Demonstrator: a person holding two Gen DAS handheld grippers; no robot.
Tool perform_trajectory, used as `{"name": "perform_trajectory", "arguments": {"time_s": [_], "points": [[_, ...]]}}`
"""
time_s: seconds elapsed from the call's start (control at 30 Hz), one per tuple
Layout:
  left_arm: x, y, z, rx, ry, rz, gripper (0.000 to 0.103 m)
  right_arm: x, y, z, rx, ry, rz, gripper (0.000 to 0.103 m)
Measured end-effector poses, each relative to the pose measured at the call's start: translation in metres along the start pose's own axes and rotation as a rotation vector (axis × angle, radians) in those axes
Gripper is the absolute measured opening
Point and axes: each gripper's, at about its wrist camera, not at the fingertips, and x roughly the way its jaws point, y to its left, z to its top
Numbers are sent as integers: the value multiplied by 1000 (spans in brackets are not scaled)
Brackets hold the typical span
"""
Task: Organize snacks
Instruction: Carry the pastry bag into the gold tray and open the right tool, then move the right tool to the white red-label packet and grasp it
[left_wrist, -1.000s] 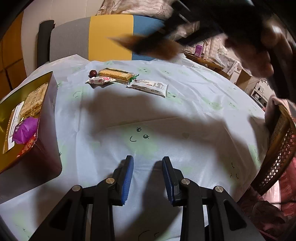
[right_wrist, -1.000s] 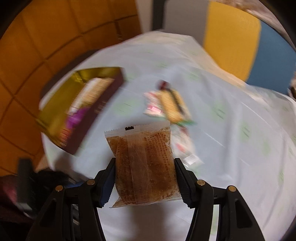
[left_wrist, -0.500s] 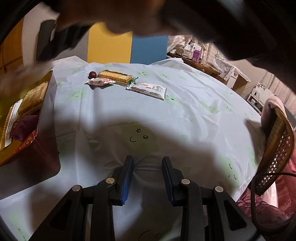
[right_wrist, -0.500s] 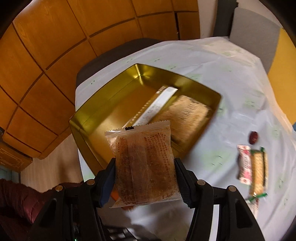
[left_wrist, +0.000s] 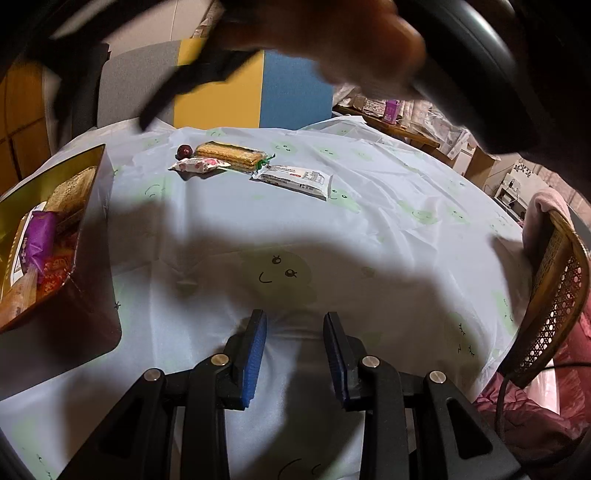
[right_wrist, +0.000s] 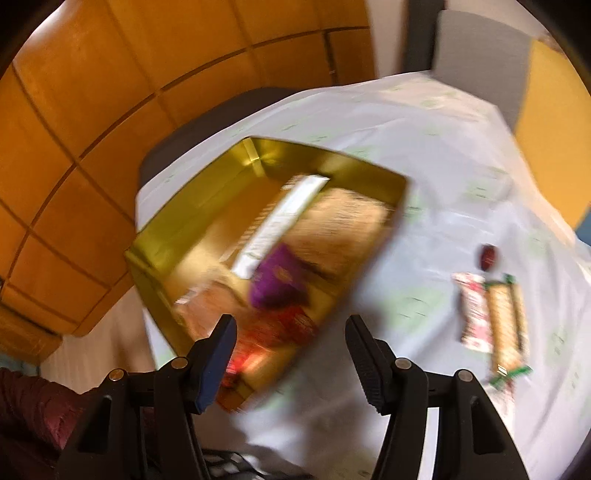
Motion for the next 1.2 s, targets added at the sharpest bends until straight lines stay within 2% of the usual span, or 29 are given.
{"name": "perform_trajectory", "arguments": {"time_s": [0.13, 0.37, 0.63, 0.77, 0.93, 1.2], "points": [[0, 0, 0, 3, 1, 4, 33, -20, -36, -24, 69, -12, -73, 62], [0, -2, 0, 10, 4, 14, 33, -45, -105, -86, 228, 23, -193, 62], [1, -5, 1, 18, 10, 28, 33, -47, -137, -132, 291, 62, -304, 62], [1, -6, 1, 21, 13, 33, 33, -44, -141, -133, 277, 52, -327, 62], [1, -6, 1, 23, 15, 37, 33, -29, -137, -113, 233, 56, -348, 62], [1, -7, 1, 24, 14, 38, 33, -1, -145, -90, 167, 106, -395, 62]]}}
